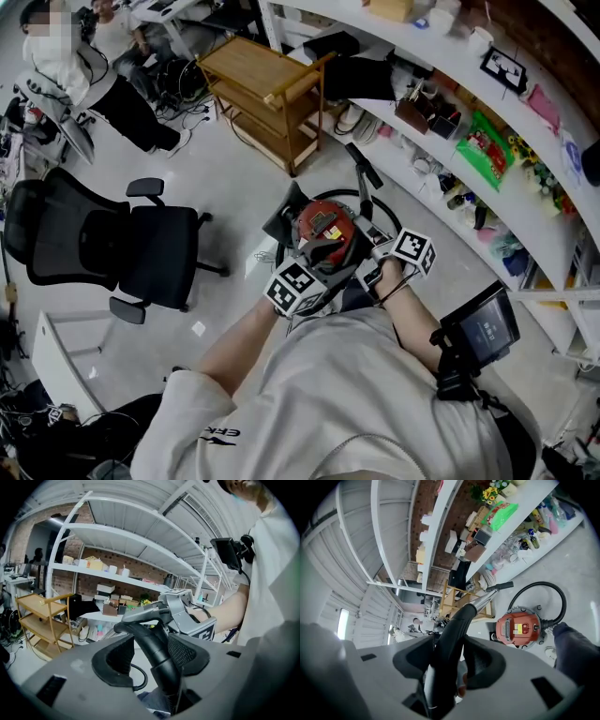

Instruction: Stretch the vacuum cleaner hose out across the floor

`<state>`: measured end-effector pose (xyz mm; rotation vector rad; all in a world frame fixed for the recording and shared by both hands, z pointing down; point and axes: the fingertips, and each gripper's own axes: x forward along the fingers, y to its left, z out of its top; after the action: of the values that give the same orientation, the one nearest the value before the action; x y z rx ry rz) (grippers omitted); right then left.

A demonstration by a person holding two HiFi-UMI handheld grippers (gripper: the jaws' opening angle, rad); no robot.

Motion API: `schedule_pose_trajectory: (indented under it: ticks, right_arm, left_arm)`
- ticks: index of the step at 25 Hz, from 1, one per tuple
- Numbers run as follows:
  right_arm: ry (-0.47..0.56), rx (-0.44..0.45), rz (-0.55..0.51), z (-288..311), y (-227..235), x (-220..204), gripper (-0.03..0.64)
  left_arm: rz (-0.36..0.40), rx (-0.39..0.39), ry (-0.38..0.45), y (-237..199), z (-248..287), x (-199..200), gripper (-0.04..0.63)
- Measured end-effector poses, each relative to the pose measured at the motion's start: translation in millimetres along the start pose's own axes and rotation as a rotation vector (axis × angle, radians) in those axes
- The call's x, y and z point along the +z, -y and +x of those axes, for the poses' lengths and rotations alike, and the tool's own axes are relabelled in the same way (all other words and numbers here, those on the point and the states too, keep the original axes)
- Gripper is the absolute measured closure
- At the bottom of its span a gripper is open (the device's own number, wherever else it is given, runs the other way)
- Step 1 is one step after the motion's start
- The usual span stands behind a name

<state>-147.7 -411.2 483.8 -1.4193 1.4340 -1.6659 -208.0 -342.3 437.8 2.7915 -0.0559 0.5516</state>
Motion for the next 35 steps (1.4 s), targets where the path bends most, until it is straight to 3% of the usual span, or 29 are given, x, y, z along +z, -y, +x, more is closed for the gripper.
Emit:
schedule_pose_trajectory:
  ticks: [6,12,15,24,28,35]
  right_arm:
    - [-0.005,-0.003,0.018,1.1,3.3,5.3,0.425]
    - [-0.03,0.009,0.028,8.5,1.8,2.9,0.425]
    - [-0.025,0.014,0.036,10.2,-0.6,7.0,0.425]
    - [0.001,-0.025,0.023,12.8,-5.2,18.3,0.424]
    - [0.008,-0.048,0.033,12.6,-3.8,20.9,0.424]
    - [0.027,-0.074,0.067,10.7,-1.2,23.0,0.423]
  left_arm:
    - [-0.037,0.079,0.003,-8.5,-30.7,-19.2,0.393]
    - [-0.132,0.04,0.003,8.9,-41.3,-44.4,0.393]
    - [-0.143,0.019,0.008,17.4,-51.1,-49.4,0.393]
    - [-0.07,0.016,-0.096,44.8,-58.9,-73.8,0.393]
    - [-0.071,0.028,-0.114,53.3,-53.5,-85.1,0.382]
    - [-0.003,0.109,-0.132,53.5,-43.5,-95.1,0.359]
